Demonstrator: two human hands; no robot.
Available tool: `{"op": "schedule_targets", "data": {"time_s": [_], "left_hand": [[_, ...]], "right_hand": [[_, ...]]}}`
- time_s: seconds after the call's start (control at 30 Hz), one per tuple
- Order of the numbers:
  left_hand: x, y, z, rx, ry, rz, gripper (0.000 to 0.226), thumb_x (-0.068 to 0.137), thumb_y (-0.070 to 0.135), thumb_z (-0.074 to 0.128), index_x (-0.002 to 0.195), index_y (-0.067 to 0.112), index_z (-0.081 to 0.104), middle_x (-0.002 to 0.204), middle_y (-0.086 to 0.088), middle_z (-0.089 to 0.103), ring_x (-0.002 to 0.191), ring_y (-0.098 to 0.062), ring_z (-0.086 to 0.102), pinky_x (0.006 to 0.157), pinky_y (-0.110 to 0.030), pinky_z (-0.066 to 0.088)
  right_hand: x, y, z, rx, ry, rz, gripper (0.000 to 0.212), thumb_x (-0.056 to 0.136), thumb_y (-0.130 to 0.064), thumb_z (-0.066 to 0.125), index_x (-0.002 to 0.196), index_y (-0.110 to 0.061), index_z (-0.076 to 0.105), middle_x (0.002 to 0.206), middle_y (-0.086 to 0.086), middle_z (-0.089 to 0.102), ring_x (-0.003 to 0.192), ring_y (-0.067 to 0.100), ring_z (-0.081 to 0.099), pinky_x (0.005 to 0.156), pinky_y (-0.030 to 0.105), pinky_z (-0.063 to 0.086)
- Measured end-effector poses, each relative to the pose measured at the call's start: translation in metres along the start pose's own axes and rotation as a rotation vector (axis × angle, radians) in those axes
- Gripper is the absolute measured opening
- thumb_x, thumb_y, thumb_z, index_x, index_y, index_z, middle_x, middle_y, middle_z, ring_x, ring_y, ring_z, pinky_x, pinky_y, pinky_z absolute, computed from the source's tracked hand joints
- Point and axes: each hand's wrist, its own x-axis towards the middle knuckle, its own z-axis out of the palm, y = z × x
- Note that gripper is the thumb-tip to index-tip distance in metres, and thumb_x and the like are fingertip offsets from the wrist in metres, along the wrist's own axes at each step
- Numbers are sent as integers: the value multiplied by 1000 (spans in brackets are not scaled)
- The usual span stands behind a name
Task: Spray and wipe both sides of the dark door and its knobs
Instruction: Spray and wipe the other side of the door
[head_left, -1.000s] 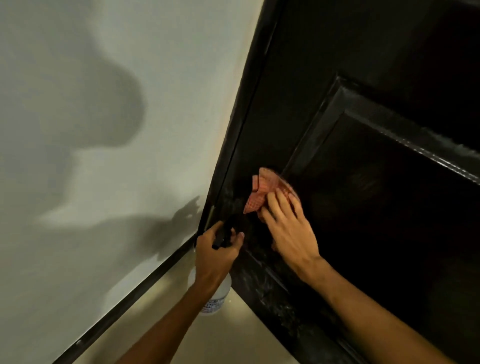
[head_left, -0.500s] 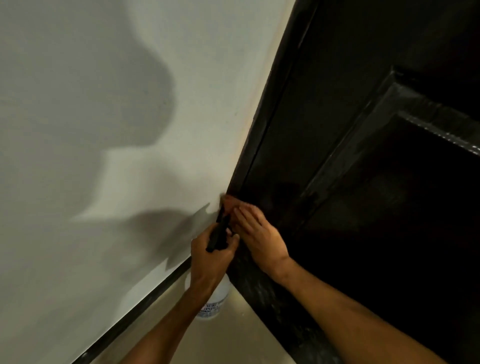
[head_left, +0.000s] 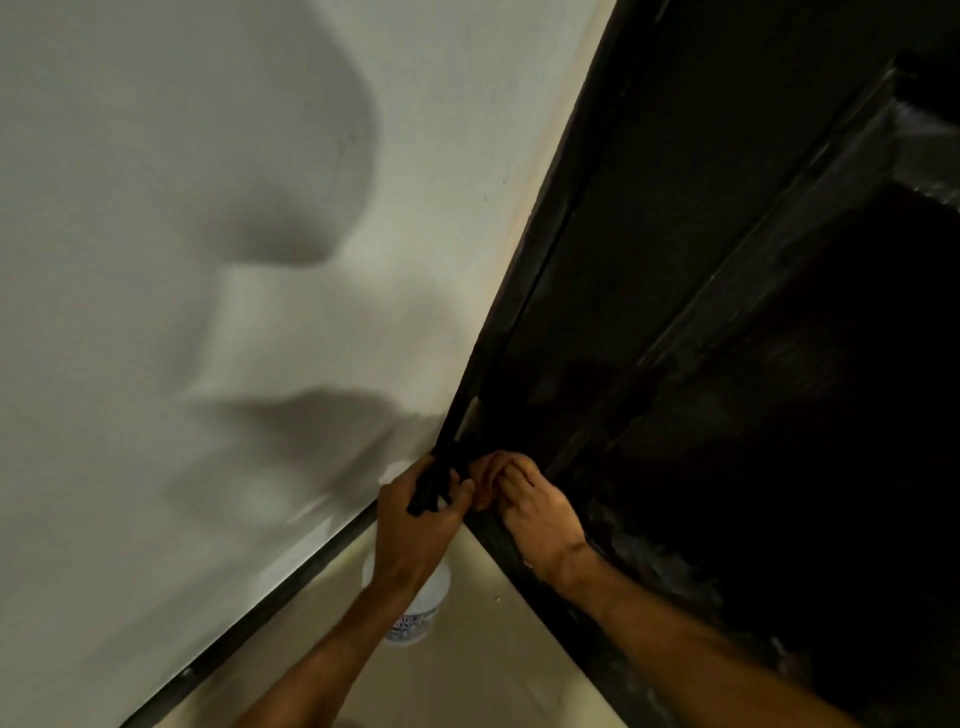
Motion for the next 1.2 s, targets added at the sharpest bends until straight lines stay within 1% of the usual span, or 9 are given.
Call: {"op": "schedule_targets", "data": {"time_s": [0.1,0.2,0.37,0.53,0.63,0.8,0.9,1.03,1.2], "left_hand": [[0,0,-5,22,12,1,14,87,6,80,85,16,71,76,5,72,77,-12,70,73,-13,52],[-5,0,-4,31,33,21,17,86,4,80,84,17,70,78,3,72,78,-15,71,74,-20,55],[-30,32,11,-18,-58,-63,24,87,11,81,91,31,71,85,15,75,85,-2,72,83,-22,55],[-55,56,16,-13,-80,-65,15,88,11,80,94,21,72,83,15,74,84,2,70,81,-15,51],[-78,75,30,-29,-101,-101,12,88,12,80,92,19,72,81,13,73,82,7,68,80,-15,51],[-137,114,67,-62,-193,-65,8,87,7,80,90,8,73,76,12,71,76,12,66,71,-5,47],[-166,130,86,-53,-254,-47,8,86,7,81,88,8,73,72,18,71,77,11,67,75,-4,47],[-225,149,131,-49,-413,-7,12,85,2,81,86,10,73,76,11,72,77,4,70,77,-6,50],[-266,157,172,-64,-526,-37,12,86,6,81,84,14,73,75,10,74,77,0,71,75,-10,52]], "right_hand": [[-8,25,-13,-41,128,122,82,90,-42,62,158,-5,32,164,18,29,154,36,18,123,51,-17],[-28,37,-10,-1,231,233,64,99,-24,44,159,-8,27,168,20,18,157,36,10,124,50,-13],[-98,16,21,-73,-79,15,67,98,-26,54,157,-5,33,168,23,-8,155,39,-15,116,54,-26],[-160,57,-23,44,173,332,56,86,-18,66,139,-3,61,150,21,50,143,40,43,123,52,16],[-211,68,-23,163,216,493,63,76,-23,81,136,-8,65,152,16,50,137,37,44,110,53,34],[-316,48,0,307,-48,452,61,56,-32,91,114,-16,77,143,14,50,125,37,42,98,49,50],[-376,48,1,492,205,729,54,67,-18,88,118,-14,73,139,11,53,127,32,45,102,47,50],[-463,47,-2,673,636,1339,39,86,-3,65,123,-15,66,135,10,50,124,30,51,93,42,50],[-482,12,33,809,687,1665,47,72,10,62,116,-5,60,136,21,44,126,43,44,104,49,44]]}}
